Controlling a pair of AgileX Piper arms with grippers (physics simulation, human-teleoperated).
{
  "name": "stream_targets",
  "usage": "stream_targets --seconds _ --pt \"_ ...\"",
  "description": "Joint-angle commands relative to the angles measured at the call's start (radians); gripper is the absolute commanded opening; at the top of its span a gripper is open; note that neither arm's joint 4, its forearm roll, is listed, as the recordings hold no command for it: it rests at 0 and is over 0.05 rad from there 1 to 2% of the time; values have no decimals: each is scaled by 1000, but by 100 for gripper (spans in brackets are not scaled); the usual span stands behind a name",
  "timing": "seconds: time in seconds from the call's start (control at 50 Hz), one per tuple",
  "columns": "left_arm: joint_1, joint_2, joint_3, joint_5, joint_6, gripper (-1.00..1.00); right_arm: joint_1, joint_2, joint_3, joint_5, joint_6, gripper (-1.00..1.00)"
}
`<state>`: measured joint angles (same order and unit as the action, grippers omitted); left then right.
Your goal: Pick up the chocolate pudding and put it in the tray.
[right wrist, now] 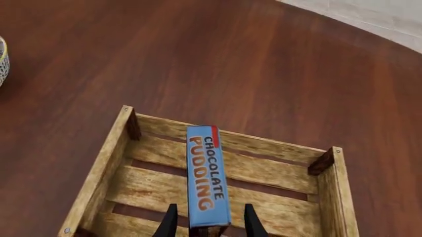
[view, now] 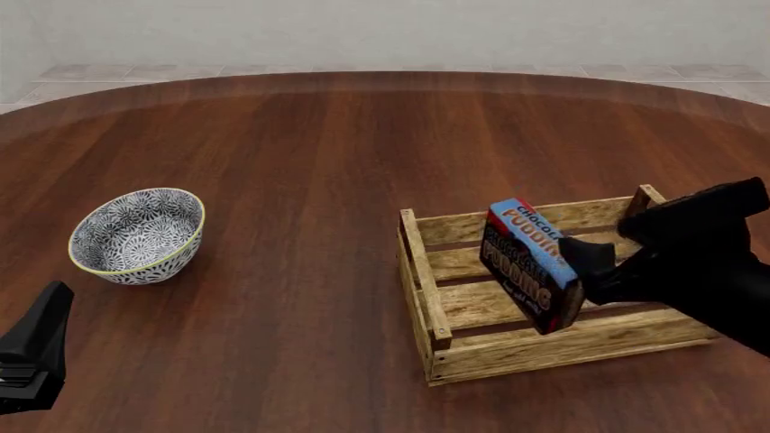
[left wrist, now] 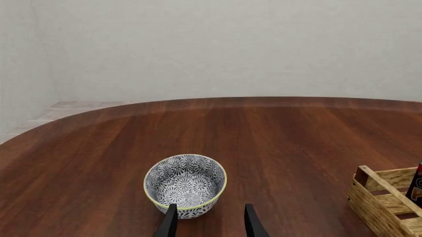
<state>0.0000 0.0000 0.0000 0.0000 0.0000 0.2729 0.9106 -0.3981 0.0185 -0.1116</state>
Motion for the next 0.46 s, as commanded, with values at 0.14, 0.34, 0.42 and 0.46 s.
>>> stream_targets --seconds 0.14,0.34,0.42,0.46 --pt "0 0 0 0 0 100 -24 -204 -44 180 -2 100" --pt "0 0 0 0 0 100 -22 -294 -27 238 13 100" --pt "0 0 0 0 0 100 -26 -344 -35 288 20 100" --pt "0 0 0 0 0 100 -27 -367 -28 303 29 100"
